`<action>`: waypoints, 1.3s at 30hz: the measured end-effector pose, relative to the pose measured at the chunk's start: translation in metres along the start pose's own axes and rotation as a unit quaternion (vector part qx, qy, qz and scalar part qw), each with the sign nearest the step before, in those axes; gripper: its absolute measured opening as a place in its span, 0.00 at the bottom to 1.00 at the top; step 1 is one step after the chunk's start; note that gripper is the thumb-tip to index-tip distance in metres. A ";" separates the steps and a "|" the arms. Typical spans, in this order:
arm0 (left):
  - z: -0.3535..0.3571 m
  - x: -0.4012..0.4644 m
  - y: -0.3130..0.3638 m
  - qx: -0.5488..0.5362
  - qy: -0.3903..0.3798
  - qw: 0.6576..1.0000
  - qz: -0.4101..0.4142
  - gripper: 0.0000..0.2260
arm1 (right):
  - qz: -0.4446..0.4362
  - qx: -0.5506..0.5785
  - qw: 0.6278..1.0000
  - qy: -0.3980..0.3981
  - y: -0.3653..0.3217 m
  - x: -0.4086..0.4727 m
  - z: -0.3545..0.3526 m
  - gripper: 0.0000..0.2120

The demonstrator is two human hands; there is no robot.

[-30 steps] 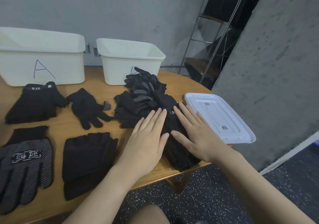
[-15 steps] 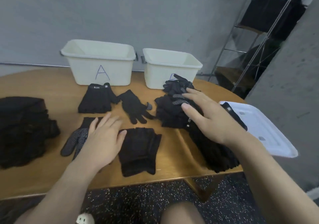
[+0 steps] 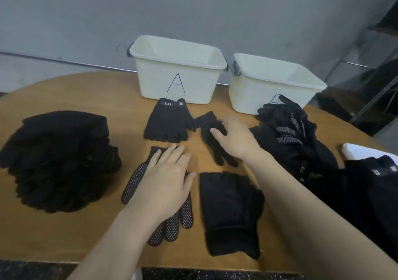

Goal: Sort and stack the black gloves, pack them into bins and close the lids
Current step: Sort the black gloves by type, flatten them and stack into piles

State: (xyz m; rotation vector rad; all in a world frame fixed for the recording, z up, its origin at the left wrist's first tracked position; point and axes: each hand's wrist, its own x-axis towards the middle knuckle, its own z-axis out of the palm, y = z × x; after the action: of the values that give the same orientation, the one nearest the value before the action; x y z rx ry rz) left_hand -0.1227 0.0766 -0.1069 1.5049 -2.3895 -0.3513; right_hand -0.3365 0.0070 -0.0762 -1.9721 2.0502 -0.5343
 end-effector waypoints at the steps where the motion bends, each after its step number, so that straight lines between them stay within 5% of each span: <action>1: 0.000 0.004 -0.001 -0.003 0.003 1.000 0.004 0.25 | 0.013 0.002 1.000 0.012 0.002 0.011 0.002 0.22; 7: 0.003 0.025 -0.005 -0.037 0.018 0.999 -0.006 0.25 | 0.098 0.033 0.995 0.012 0.014 0.059 0.011 0.30; 14: 0.007 0.032 -0.004 -0.052 0.036 0.998 0.001 0.20 | 0.116 0.151 0.982 -0.019 0.014 0.070 0.006 0.09; 20: -0.002 0.030 -0.003 -0.147 0.040 0.988 -0.006 0.22 | 0.089 0.294 0.951 0.018 -0.004 0.045 -0.033 0.13; 23: -0.013 0.035 0.002 -0.274 0.076 0.958 -0.039 0.21 | 0.041 0.326 0.944 0.016 -0.020 0.018 -0.062 0.13; 28: -0.044 0.028 0.003 -0.522 0.064 0.849 -0.055 0.28 | -0.037 0.387 0.921 -0.019 -0.061 -0.035 -0.097 0.11; 34: -0.071 -0.015 0.019 -0.589 0.113 0.800 0.013 0.08 | -0.080 0.501 0.860 -0.047 -0.088 -0.093 -0.106 0.09; 39: -0.071 -0.038 0.017 -0.611 0.088 0.787 -0.007 0.12 | -0.059 0.505 0.861 -0.004 -0.090 -0.121 -0.087 0.11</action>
State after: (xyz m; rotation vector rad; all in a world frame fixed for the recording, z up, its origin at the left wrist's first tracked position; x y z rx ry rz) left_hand -0.0947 0.1150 -0.0391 0.8147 -1.3564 -1.3459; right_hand -0.2853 0.1335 0.0313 -1.3968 1.1733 -1.2853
